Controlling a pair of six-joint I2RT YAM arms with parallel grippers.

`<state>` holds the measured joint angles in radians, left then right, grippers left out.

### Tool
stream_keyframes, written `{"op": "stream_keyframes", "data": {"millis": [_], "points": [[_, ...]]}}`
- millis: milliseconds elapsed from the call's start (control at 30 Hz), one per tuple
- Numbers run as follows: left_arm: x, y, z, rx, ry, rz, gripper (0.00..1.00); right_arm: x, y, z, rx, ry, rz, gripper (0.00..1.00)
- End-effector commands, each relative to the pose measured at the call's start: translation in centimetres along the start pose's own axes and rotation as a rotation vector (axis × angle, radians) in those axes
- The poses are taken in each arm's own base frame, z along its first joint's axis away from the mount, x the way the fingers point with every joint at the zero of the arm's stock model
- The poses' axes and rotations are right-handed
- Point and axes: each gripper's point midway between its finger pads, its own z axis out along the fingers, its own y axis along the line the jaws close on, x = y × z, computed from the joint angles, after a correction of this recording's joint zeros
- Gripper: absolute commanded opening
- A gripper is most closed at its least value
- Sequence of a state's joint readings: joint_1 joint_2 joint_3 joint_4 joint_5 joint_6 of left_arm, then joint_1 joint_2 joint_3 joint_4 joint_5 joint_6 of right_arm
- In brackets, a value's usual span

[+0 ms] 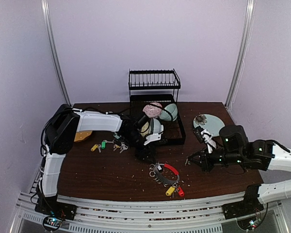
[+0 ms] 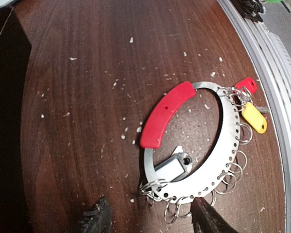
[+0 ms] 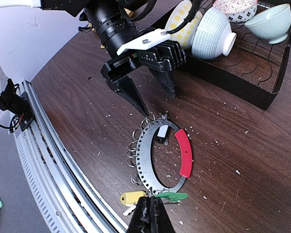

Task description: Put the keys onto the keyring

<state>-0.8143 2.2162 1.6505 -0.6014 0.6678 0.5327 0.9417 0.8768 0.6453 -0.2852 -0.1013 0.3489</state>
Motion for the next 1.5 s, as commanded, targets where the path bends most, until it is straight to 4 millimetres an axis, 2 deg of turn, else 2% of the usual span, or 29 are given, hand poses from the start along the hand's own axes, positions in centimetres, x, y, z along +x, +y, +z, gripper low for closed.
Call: {"op": "stream_keyframes", "data": {"millis": [0,67,167,267,367,600,767,933,1000,1100,1167,1267,1433,1467], "points": [[-0.7,-1.1,0.4,0.055,-0.01,0.194,0.58,-0.6,0.0,-0.1,0.003,-0.011,0.007,0.0],[-0.3,-0.2,0.8,0.034,0.008,0.208,0.58,-0.8,0.4,-0.1,-0.013,-0.01,-0.007,0.0],[-1.2,0.8,1.7,0.042,-0.034,0.197,0.54,-1.1,0.6,0.0,-0.023,-0.011,-0.021,0.0],[-0.4,0.0,2.5,0.117,-0.022,0.2,0.4,-1.2,0.6,0.0,-0.021,-0.007,-0.026,0.0],[1.0,-0.5,3.0,0.135,-0.001,0.232,0.36,-0.9,0.5,0.1,-0.022,-0.002,-0.038,0.0],[1.3,-0.9,3.1,0.166,0.007,0.229,0.31,-0.9,0.7,0.1,-0.027,-0.002,-0.041,0.0],[2.0,-1.5,2.4,0.155,0.033,0.19,0.16,-0.7,0.6,0.2,-0.029,0.002,-0.037,0.0],[1.9,-2.4,1.0,0.057,-0.032,0.146,0.0,-1.0,0.9,0.1,-0.041,-0.011,-0.044,0.0],[1.5,-2.5,0.4,0.002,-0.074,0.118,0.0,-1.1,1.1,0.1,-0.051,-0.009,-0.048,0.0],[1.2,-1.4,-1.0,-0.146,-0.113,0.03,0.0,-1.3,1.2,0.3,-0.052,0.004,-0.055,0.0],[1.2,-0.6,-2.3,-0.261,-0.152,-0.063,0.0,-1.4,1.3,0.3,-0.056,0.007,-0.056,0.0],[2.0,-0.6,-4.7,-0.393,-0.233,-0.238,0.0,-1.7,1.6,0.3,-0.066,-0.001,-0.057,0.0],[4.2,-0.7,-10.2,-0.647,-0.455,-0.571,0.0,-2.1,2.2,0.8,-0.096,0.001,-0.064,0.0],[5.3,-0.8,-10.9,-0.699,-0.491,-0.675,0.0,-2.2,2.4,1.0,-0.101,0.007,-0.067,0.0]]}}
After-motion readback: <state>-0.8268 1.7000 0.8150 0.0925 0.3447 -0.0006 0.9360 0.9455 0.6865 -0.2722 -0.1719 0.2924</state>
